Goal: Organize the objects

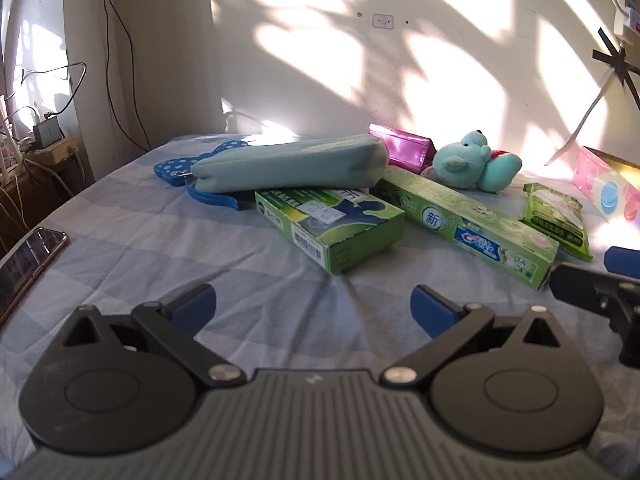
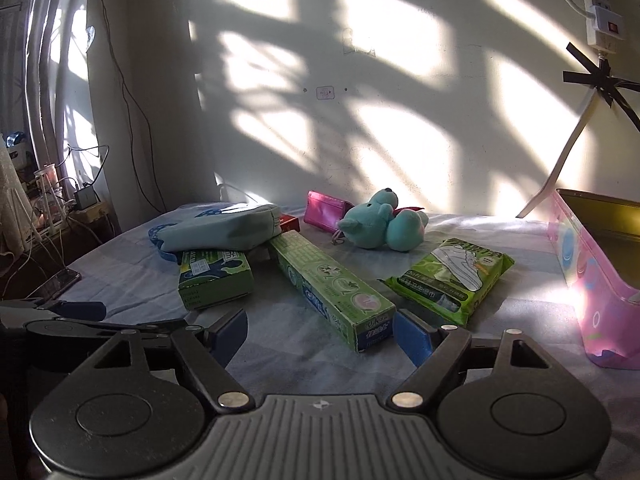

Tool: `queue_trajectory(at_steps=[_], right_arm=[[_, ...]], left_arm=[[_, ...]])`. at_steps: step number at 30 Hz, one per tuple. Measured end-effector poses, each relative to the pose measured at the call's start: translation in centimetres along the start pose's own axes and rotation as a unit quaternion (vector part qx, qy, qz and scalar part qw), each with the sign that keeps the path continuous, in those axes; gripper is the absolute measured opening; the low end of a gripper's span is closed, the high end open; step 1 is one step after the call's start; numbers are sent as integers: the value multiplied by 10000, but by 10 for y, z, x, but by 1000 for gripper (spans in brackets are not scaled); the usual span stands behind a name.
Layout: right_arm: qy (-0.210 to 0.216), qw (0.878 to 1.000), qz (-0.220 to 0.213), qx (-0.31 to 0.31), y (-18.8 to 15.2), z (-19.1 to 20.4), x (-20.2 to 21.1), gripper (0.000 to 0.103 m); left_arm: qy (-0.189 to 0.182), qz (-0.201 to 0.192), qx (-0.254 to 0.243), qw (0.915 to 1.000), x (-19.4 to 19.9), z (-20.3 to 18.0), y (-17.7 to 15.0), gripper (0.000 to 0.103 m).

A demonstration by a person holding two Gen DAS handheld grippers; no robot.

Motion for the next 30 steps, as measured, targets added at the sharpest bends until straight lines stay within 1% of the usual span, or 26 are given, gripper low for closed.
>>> queue_trajectory(at_steps=[4,7,10,11,12,15,16,19,23,24,25,26,27,30], right_arm=[[179,9994,23,292,9,17,-10,78],[307,9990,10,323,14,26,-22,78],[443,9979,79,470,20,39,-38,78],[503,9970,134,578,23,44,-45,78],[547,9960,192,678,25,50,-53,78],[541,9949,292,803,30,62,-75,79],[578,9943,384,804,32,65,-84,83],[706,9921,580,863,38,74,-110,89],[599,9900,814,983,42,84,-151,91],[601,9889,931,993,41,85,-161,89],[670,9873,1070,966,39,85,-168,80],[679,9877,1029,957,38,85,-168,82],[712,9878,1002,953,38,84,-164,81],[947,9860,1087,844,31,75,-147,80]], left_arm=[[-45,41,-7,10000,-3,25,12,103],[-105,76,-46,9999,-7,39,18,103],[-203,99,-253,9994,-14,48,28,103],[-285,128,-244,9992,-17,52,33,102],[-376,147,-196,9990,-19,56,37,99],[-476,176,-49,9987,-23,64,47,98],[-499,173,-23,9986,-24,66,48,98],[-507,229,52,9984,-28,72,48,98],[-420,296,189,9985,-32,80,44,98],[-429,324,240,9983,-33,82,43,98],[-432,342,276,9981,-33,84,42,98],[-432,345,291,9980,-32,85,41,98],[-436,339,288,9981,-32,86,39,98],[-522,375,225,9977,-33,84,36,98]])
Point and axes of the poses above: each gripper's, at about its wrist camera, not at the fingertips, and x roughly against the way its jaws point, z to its left, y to its top, the point moved 3 cm from there along -x, roughly the way its jaws point, and after that the axes turned 3 degrees about z, right-handed, at the moved point
